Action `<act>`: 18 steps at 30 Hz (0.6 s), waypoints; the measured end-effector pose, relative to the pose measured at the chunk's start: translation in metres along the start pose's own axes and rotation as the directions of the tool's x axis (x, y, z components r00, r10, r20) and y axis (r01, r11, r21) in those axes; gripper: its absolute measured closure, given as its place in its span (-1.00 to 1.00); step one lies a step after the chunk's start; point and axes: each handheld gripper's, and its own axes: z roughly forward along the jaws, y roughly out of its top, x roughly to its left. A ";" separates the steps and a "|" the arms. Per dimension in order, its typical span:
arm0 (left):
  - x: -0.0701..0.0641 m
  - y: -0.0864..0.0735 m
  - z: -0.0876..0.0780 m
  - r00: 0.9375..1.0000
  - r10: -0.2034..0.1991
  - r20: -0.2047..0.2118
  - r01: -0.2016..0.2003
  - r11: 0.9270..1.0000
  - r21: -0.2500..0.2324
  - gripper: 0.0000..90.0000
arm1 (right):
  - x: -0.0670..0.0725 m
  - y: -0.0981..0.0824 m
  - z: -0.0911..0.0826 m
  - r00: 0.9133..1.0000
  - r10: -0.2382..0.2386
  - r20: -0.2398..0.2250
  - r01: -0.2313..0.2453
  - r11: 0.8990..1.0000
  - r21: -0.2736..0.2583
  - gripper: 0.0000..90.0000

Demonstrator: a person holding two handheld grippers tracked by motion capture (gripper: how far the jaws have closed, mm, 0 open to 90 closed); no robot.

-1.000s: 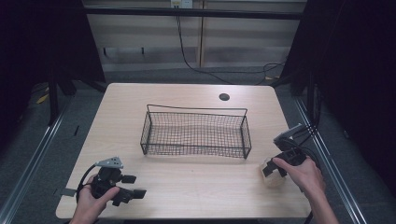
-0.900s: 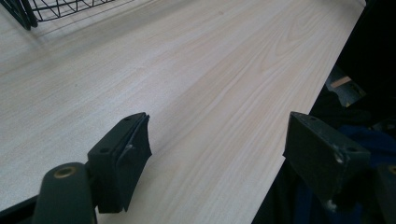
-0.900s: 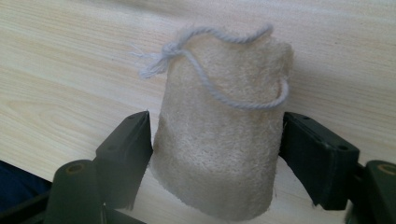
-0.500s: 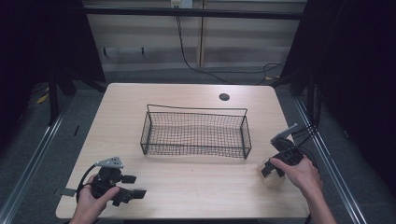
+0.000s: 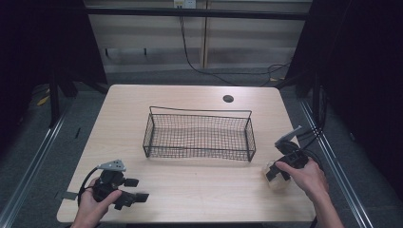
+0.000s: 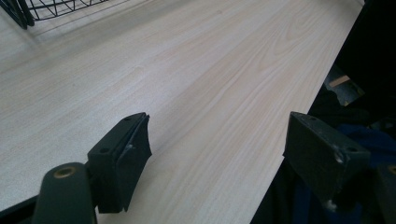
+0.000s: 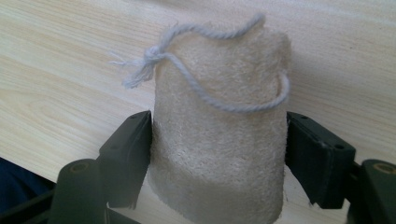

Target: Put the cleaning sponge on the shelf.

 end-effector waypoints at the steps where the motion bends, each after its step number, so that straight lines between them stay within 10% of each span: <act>1: 0.000 0.000 0.000 1.000 0.000 0.001 0.000 1.000 -0.001 -0.51 | -0.001 -0.001 -0.001 1.000 -0.009 -0.008 0.009 1.000 -0.008 -0.40; 18: 0.000 0.000 0.000 1.000 -0.004 0.002 0.004 1.000 -0.007 -0.51 | 0.006 -0.005 -0.020 0.998 -0.051 -0.045 0.050 0.999 -0.019 -0.40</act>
